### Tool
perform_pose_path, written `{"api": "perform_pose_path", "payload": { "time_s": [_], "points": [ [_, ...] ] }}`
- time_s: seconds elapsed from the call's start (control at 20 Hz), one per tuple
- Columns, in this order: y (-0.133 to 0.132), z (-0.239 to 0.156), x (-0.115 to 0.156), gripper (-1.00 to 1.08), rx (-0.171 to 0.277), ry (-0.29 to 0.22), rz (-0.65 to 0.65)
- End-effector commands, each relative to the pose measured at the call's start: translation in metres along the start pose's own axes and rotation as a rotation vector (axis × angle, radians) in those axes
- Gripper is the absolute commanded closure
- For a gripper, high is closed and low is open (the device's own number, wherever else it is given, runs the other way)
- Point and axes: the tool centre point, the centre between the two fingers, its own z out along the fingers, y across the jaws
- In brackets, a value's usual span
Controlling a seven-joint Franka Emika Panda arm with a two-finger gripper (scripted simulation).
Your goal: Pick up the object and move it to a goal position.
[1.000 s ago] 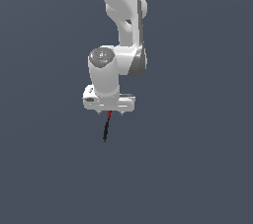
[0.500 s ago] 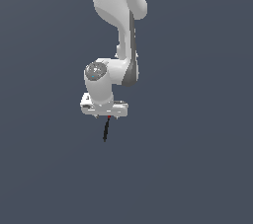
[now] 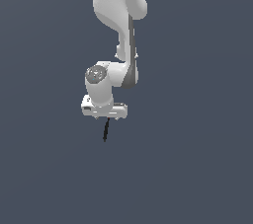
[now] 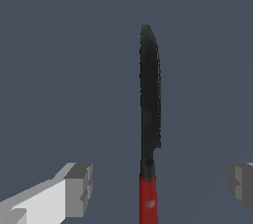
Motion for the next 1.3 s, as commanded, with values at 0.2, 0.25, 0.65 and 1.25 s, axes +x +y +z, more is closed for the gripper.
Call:
{"api": "perform_pose_path", "payload": {
  "time_s": [0.2, 0.25, 0.65, 1.25],
  "points": [
    [0.0, 0.031, -0.001, -0.92, 0.0, 0.0, 0.0],
    [0.0, 0.034, -0.001, -0.92, 0.0, 0.0, 0.0],
    [0.0, 0.041, 0.0, 1.08, 0.0, 0.0, 0.0],
    [0.002, 0.034, 0.0, 1.08, 0.0, 0.001, 0.0]
  ]
}}
